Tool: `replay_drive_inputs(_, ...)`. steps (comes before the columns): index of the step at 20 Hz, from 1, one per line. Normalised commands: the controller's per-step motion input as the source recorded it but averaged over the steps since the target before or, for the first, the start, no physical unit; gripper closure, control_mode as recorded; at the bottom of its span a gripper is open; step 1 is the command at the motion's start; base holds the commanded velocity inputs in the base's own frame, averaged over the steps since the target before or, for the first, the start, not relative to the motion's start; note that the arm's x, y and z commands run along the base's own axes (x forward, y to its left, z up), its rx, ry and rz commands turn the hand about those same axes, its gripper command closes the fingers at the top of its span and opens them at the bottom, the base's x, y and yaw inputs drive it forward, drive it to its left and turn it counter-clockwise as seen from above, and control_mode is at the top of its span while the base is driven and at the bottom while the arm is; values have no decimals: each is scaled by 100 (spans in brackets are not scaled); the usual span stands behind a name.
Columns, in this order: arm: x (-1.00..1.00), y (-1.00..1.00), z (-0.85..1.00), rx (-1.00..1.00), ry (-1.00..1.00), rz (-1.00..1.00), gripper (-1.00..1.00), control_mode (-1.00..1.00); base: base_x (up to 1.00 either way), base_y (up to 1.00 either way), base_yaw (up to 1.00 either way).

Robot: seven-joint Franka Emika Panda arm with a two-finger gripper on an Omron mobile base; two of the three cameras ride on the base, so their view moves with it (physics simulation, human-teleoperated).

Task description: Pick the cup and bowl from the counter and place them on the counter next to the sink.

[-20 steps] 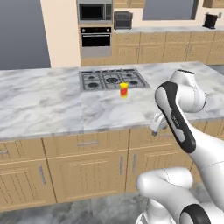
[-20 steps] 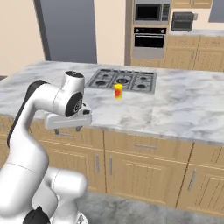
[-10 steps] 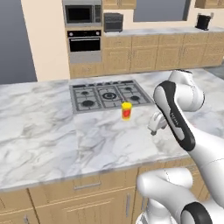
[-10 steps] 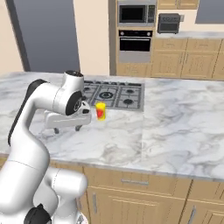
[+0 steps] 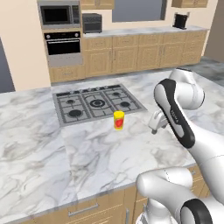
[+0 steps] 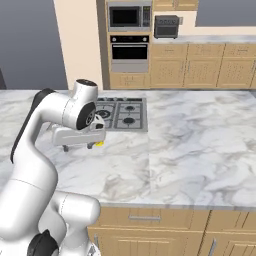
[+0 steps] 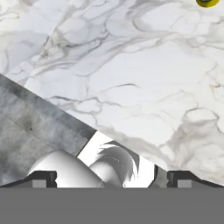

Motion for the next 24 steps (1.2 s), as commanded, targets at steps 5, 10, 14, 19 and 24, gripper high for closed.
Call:
replay_drive_inputs(5,0,0,0,0,0,0,-100,100,54,3,9)
replay_drive_inputs(10,0,0,0,0,0,0,-100,100,0,0,0)
replay_drive_inputs(14,0,0,0,0,0,0,-100,100,0,0,0)
replay_drive_inputs(19,0,0,0,0,0,0,-100,-100,0,0,0)
replay_drive_inputs(24,3,9,19,-5,-1,0,-100,-100,0,0,0)
